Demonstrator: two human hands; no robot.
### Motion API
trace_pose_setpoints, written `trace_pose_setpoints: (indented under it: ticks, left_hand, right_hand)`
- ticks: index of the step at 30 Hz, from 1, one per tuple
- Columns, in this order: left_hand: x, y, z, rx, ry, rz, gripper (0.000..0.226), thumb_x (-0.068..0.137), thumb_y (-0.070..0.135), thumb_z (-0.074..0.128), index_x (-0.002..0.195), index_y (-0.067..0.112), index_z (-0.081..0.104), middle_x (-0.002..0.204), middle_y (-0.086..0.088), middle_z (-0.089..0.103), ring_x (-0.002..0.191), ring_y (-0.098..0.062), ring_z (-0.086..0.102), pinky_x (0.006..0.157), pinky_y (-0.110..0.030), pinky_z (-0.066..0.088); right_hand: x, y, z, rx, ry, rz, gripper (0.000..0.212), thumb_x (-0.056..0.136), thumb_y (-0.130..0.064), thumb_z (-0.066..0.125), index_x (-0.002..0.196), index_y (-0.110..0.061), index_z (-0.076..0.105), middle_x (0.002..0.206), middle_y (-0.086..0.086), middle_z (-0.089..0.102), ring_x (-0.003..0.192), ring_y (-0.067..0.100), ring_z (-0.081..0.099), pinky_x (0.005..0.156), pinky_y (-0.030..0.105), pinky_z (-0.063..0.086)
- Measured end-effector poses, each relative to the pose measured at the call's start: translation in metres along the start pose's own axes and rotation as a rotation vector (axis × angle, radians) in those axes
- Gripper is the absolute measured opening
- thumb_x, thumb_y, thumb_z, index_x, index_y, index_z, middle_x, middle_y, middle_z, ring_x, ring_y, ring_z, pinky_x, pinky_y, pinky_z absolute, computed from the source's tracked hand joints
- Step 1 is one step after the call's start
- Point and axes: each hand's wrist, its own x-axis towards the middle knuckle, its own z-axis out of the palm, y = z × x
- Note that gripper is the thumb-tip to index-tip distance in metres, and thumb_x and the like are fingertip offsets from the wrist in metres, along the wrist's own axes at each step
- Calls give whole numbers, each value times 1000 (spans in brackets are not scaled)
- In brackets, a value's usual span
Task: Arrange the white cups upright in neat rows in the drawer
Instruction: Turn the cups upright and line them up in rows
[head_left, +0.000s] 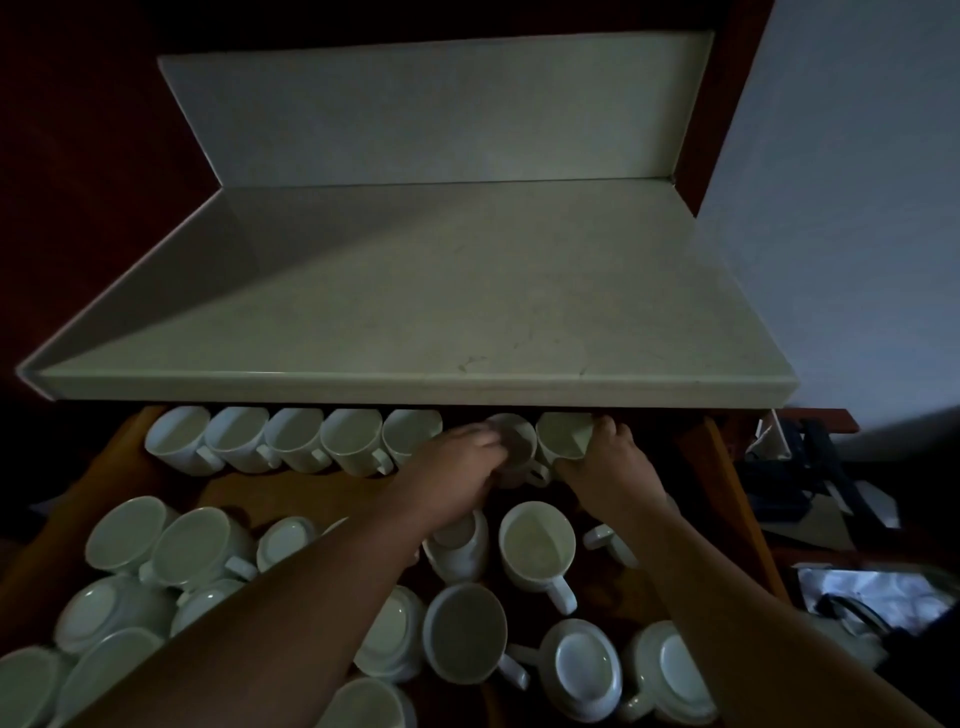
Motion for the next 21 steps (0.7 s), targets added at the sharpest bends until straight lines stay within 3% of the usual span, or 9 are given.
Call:
trace_pose_setpoints:
  ticks: [2,7,11,16,21]
  left_hand:
    - [0,-2,0,110,-51,38,17,84,15,68,101,16,72,103,-7,69,109,-31,63,91,-39,53]
    - [-6,-9,-4,181,-18,73,10,83,12,69,92,15,70,88,-7,67,94,-30,64,78,-36,49]
    - [-8,-22,-8,163,-45,10,14,90,11,60,100,17,67,99,-4,65,105,-26,59,83,-36,47]
    - [-11,-32,-2,117,53,8,18,90,13,62,104,22,69,103,0,65,109,-24,60,84,-35,49]
    - [-32,-38,-5,-166,202,-175,53,88,16,70,140,20,63,144,-2,59,131,-25,53,107,-40,47]
  right_hand:
    - [1,-3,0,5,-13,19,74,92,-44,70,146,-7,35,139,16,48,122,35,57,97,42,50]
    - [3,-8,-1,59,-57,28,76,93,-43,70,150,-9,33,141,15,47,124,34,55,97,40,47]
    - [3,-7,0,71,-58,21,77,93,-41,70,152,-10,32,143,14,47,126,33,54,97,39,46]
    - [0,-4,-4,64,-59,4,67,95,-37,68,148,-11,36,140,12,48,122,30,56,93,35,45]
    - [-20,-2,-13,-65,27,-114,62,98,-38,63,150,-14,39,141,9,49,129,27,50,108,39,44]
